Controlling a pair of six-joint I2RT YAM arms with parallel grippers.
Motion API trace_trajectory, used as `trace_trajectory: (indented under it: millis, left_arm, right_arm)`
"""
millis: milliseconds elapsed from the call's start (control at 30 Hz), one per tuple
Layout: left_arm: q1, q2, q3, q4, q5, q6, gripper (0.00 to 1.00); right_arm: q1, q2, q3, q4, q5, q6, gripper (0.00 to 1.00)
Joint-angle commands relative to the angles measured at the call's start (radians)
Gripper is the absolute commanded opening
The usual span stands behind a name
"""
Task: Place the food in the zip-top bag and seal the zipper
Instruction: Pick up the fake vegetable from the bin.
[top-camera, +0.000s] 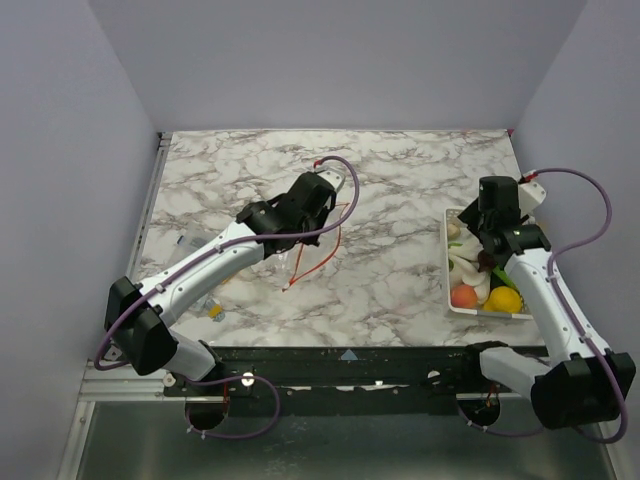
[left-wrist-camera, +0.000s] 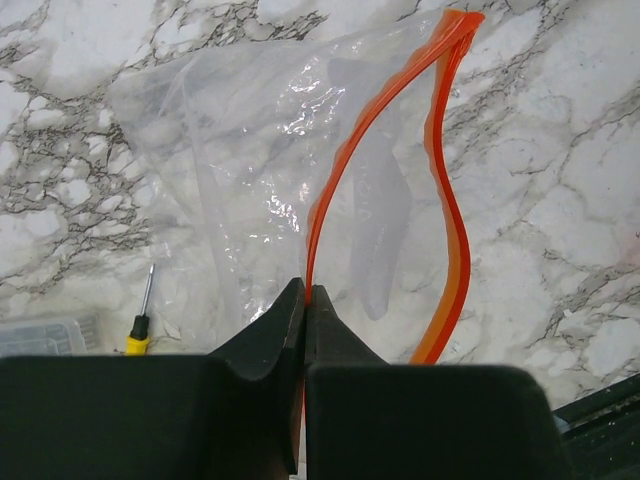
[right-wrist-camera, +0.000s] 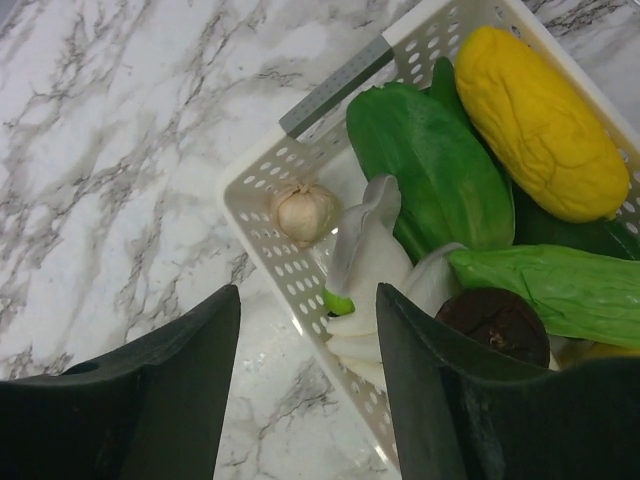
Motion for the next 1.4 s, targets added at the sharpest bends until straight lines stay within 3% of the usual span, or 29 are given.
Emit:
trace_trajectory:
  millis: [0, 133, 233, 500, 733, 1067, 1367]
  left_arm:
    - [-0.018, -0.032, -0.01, 0.012, 0.032, -0.008, 0.0]
    - [-0.025, -0.034, -0.017, 0.013, 0.029, -0.006, 0.0]
    - [-0.031, -0.043, -0.019, 0.013, 0.035, -0.007, 0.0]
    - [-0.034, -0.015, 0.02, -0.081, 0.005, -0.053, 0.0]
    - [-0.033, -0.011, -0.008, -0.046, 0.051, -0.022, 0.0]
    - [-0.034, 0.015, -0.044, -0.013, 0.049, 0.0, 0.0]
    - [-0.033, 0.023, -0.063, 0.003, 0.103, -0.011, 0.0]
  right_arm:
    - [-0.046, 0.094, 0.055, -0.012, 0.017, -0.013, 0.61]
    - [-0.081, 0.163, 0.09, -0.004, 0.087, -0.021, 0.63]
    - [-0.17, 0.186, 0.091, 0.016, -0.017, -0.036, 0.64]
    - [-0.198, 0.245, 0.107, -0.006, -0.011, -0.098, 0.77]
    - [-0.257, 0.301, 0.086, 0.03, -0.085, -0.17, 0.81]
    - [-0.314, 0.41, 0.116, 0.064, -0.164, -0.264, 0.78]
    - [-0.317, 0.473, 0.103, 0.129, -0.181, -0.283, 0.63]
